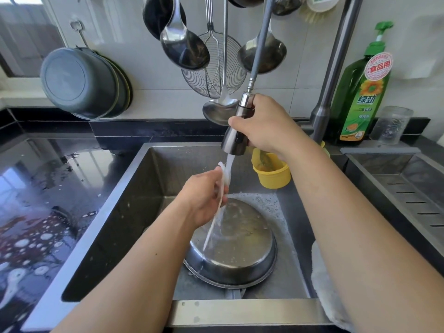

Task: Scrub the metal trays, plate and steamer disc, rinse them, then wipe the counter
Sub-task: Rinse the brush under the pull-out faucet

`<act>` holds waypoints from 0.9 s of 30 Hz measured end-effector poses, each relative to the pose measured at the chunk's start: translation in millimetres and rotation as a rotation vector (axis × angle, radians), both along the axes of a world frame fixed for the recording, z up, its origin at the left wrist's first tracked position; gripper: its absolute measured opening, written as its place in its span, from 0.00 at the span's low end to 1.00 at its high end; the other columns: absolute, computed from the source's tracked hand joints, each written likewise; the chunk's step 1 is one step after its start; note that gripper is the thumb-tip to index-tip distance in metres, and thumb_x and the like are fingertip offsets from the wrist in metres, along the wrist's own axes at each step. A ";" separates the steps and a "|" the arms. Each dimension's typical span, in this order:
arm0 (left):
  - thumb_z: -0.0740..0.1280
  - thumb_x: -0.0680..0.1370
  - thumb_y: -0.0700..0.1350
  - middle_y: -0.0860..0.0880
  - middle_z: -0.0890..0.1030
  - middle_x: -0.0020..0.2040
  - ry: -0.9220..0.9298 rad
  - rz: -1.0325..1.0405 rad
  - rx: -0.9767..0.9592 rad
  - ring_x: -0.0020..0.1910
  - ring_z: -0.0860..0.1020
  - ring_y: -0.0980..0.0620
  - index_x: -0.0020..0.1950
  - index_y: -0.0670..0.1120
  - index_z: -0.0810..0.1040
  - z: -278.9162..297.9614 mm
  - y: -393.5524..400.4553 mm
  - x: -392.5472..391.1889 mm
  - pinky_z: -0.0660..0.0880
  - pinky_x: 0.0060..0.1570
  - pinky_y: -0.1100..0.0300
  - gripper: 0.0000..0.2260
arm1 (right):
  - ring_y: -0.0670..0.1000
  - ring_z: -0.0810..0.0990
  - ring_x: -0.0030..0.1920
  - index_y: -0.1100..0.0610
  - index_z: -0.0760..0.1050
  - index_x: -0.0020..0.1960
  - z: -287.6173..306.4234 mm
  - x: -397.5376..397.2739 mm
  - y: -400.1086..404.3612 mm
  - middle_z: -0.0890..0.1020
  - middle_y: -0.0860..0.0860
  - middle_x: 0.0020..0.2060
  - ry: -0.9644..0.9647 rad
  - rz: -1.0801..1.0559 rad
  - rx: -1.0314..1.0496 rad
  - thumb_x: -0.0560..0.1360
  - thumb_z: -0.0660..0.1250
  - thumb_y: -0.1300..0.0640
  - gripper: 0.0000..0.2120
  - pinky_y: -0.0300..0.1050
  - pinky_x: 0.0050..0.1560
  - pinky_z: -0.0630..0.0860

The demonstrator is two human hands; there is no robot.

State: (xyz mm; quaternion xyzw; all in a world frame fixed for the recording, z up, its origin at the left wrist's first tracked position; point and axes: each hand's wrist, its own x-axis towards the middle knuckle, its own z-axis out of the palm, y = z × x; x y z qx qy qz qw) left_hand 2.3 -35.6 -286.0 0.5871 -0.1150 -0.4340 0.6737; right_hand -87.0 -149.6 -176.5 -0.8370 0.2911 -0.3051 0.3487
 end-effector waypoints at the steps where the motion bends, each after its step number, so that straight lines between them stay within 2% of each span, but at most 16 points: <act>1: 0.64 0.85 0.47 0.45 0.72 0.38 0.004 -0.010 -0.013 0.36 0.70 0.51 0.55 0.40 0.79 0.4 -0.1 -0.1 0.70 0.37 0.57 0.11 | 0.55 0.81 0.49 0.54 0.74 0.56 -0.8 0.9 0.7 0.80 0.49 0.46 -0.009 -0.003 -0.005 0.77 0.71 0.51 0.12 0.56 0.52 0.83; 4: 0.60 0.87 0.46 0.45 0.75 0.39 -0.063 -0.089 -0.046 0.36 0.71 0.52 0.49 0.41 0.79 -0.2 0.7 0.2 0.71 0.37 0.59 0.13 | 0.54 0.81 0.48 0.54 0.74 0.59 -2.4 2.0 2.3 0.79 0.48 0.46 -0.021 -0.010 -0.022 0.77 0.71 0.51 0.13 0.51 0.50 0.83; 8: 0.58 0.88 0.42 0.43 0.83 0.47 -0.165 -0.134 -0.025 0.45 0.80 0.49 0.61 0.38 0.82 -2.6 1.4 -0.8 0.78 0.50 0.52 0.14 | 0.54 0.82 0.48 0.54 0.75 0.58 -1.4 1.8 -0.1 0.80 0.50 0.47 -0.006 -0.008 -0.014 0.77 0.71 0.51 0.13 0.53 0.50 0.84; 10: 0.57 0.88 0.42 0.43 0.83 0.46 -0.202 -0.162 -0.030 0.46 0.80 0.48 0.61 0.38 0.83 -2.1 1.9 -1.8 0.78 0.53 0.49 0.15 | 0.55 0.82 0.48 0.54 0.75 0.57 -1.8 2.0 -1.4 0.80 0.50 0.47 -0.006 -0.001 -0.016 0.77 0.71 0.51 0.12 0.53 0.49 0.83; 13: 0.58 0.88 0.42 0.45 0.85 0.46 -0.167 -0.112 -0.044 0.47 0.83 0.47 0.59 0.43 0.83 -0.9 2.1 -2.3 0.78 0.60 0.45 0.13 | 0.54 0.81 0.46 0.52 0.74 0.52 0.0 0.1 -2.8 0.80 0.48 0.43 0.033 -0.016 -0.059 0.76 0.71 0.50 0.09 0.46 0.41 0.79; 17: 0.60 0.87 0.42 0.46 0.86 0.48 -0.107 -0.062 -0.085 0.53 0.85 0.46 0.61 0.43 0.82 -1.5 1.3 -0.4 0.79 0.57 0.42 0.11 | 0.57 0.85 0.46 0.50 0.75 0.45 6.2 -2.9 -3.2 0.83 0.52 0.44 0.051 0.049 0.029 0.73 0.72 0.50 0.08 0.57 0.45 0.85; 18: 0.60 0.87 0.42 0.46 0.87 0.49 -0.099 -0.058 -0.087 0.55 0.85 0.46 0.62 0.44 0.82 -1.8 1.4 0.2 0.80 0.56 0.42 0.11 | 0.56 0.84 0.47 0.50 0.75 0.46 5.9 -2.9 -3.5 0.83 0.52 0.44 0.055 0.045 0.007 0.73 0.72 0.50 0.08 0.56 0.46 0.84; 21: 0.58 0.88 0.42 0.44 0.86 0.52 -0.117 -0.087 -0.067 0.58 0.84 0.44 0.62 0.42 0.82 -3.6 0.8 1.2 0.79 0.56 0.42 0.13 | 0.54 0.81 0.48 0.51 0.73 0.53 2.2 -3.2 -2.9 0.79 0.47 0.43 0.053 -0.008 -0.067 0.76 0.70 0.50 0.10 0.46 0.44 0.79; 24: 0.58 0.88 0.42 0.43 0.87 0.51 -0.149 -0.101 -0.044 0.60 0.84 0.42 0.60 0.41 0.83 -6.2 -0.3 2.5 0.77 0.61 0.40 0.14 | 0.56 0.83 0.49 0.51 0.74 0.50 2.9 -4.4 -3.8 0.82 0.51 0.46 0.044 0.037 -0.003 0.74 0.71 0.50 0.09 0.57 0.50 0.83; 27: 0.59 0.87 0.42 0.44 0.86 0.56 -0.184 -0.120 -0.014 0.58 0.85 0.46 0.63 0.43 0.83 -5.7 0.2 2.1 0.77 0.61 0.41 0.13 | 0.57 0.84 0.49 0.48 0.74 0.46 6.2 -6.6 -3.4 0.83 0.52 0.46 0.053 0.062 0.021 0.73 0.72 0.50 0.07 0.59 0.51 0.83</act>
